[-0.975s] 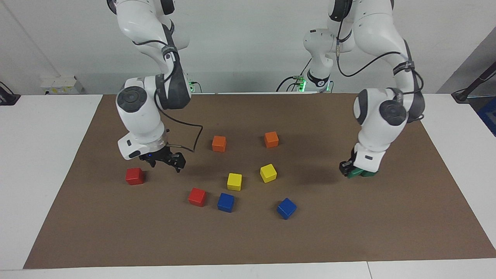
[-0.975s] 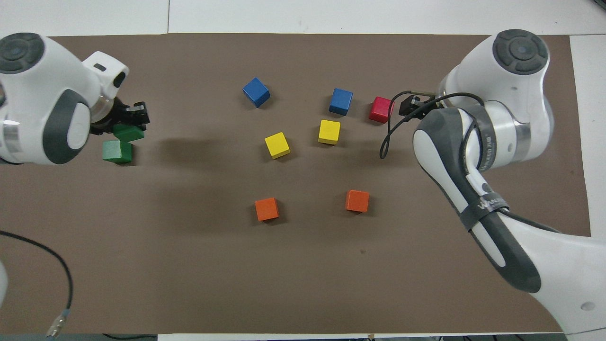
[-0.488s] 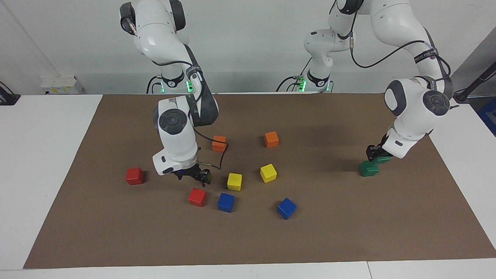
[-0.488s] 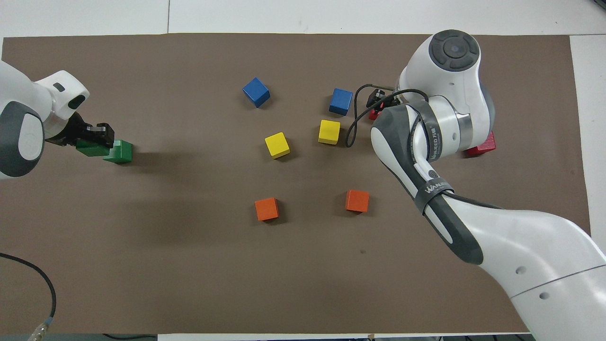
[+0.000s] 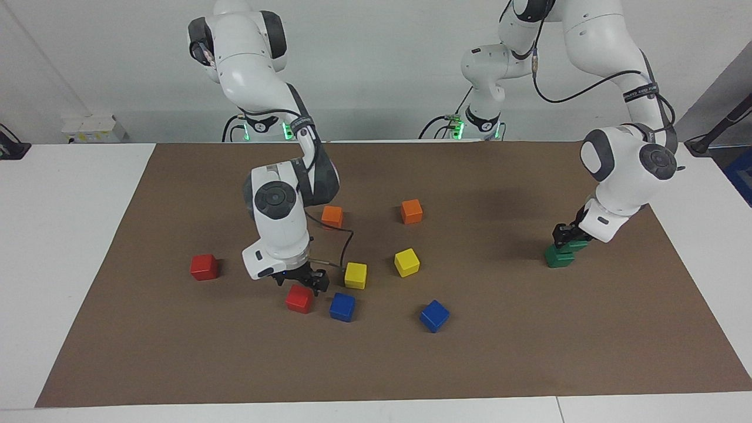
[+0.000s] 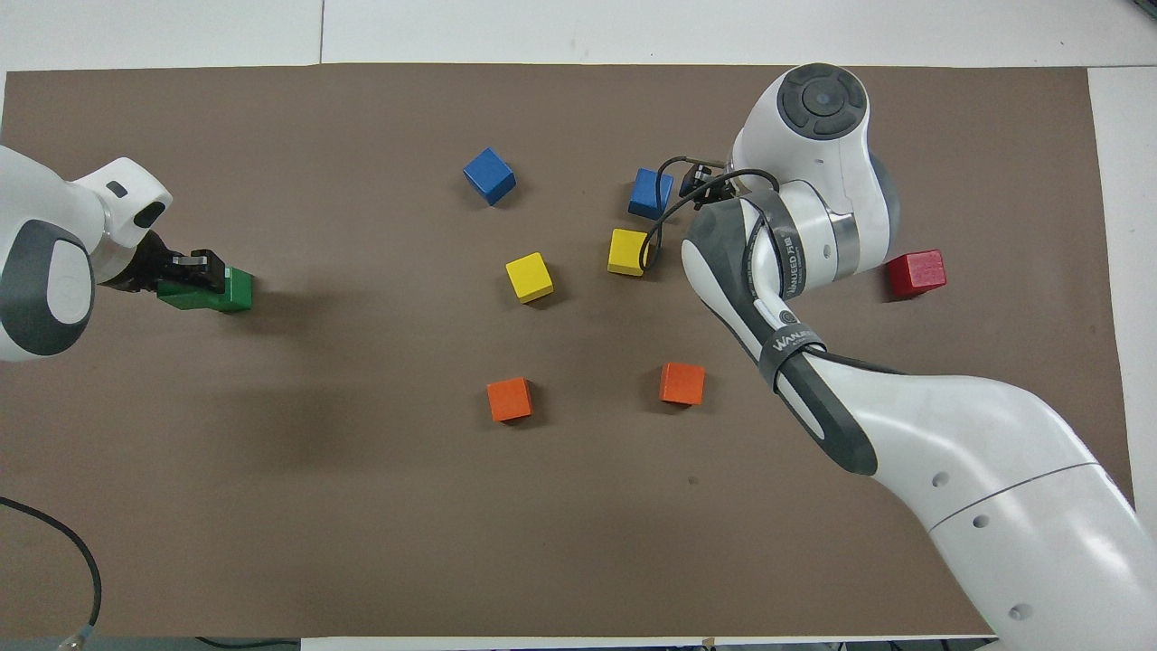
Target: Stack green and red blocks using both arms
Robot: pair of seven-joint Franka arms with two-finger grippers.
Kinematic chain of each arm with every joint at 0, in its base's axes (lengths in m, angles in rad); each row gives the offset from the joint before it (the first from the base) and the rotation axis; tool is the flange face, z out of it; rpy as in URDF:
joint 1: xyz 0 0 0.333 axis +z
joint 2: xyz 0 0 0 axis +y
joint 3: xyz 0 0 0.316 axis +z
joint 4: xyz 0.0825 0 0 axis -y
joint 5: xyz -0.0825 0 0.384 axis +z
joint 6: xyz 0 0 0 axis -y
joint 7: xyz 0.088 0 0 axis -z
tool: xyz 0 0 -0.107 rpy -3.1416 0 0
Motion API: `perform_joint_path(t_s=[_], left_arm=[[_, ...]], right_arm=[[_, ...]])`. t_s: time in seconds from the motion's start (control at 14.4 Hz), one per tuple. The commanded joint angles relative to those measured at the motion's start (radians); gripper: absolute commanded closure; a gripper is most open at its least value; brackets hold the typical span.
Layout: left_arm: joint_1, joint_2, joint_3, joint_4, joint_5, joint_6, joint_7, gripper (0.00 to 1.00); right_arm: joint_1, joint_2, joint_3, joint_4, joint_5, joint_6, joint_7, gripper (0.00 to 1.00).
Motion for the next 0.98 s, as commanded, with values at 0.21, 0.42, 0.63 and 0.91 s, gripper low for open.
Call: perform_joint_path(t_s=[0.21,0.42,0.63,0.91], left_arm=[[0.007,-0.009,-0.007,-0.036,-0.039,0.062,0.02,1.0],[0.007,-0.009,-0.005,-0.067,-0.039,0.101,0.025,1.0],[0.005,-0.009,-0.005,-0.075,-0.039,0.109,0.026,0.63],[-0.003,-0.009,-0.005,-0.072,-0.039,0.102,0.026,0.0]], right_arm=[[-0.007,0.073,0.001,0.03,-0.023,0.08,0.016,0.0],[-0.015,0.076,0.001,0.029,-0.021,0.111,0.007,0.0],[-0.016,0.075,0.001,0.016,-0.009,0.128,0.009,0.43],[-0.018,0.075,0.001,0.016,-0.003,0.132,0.009,1.0]])
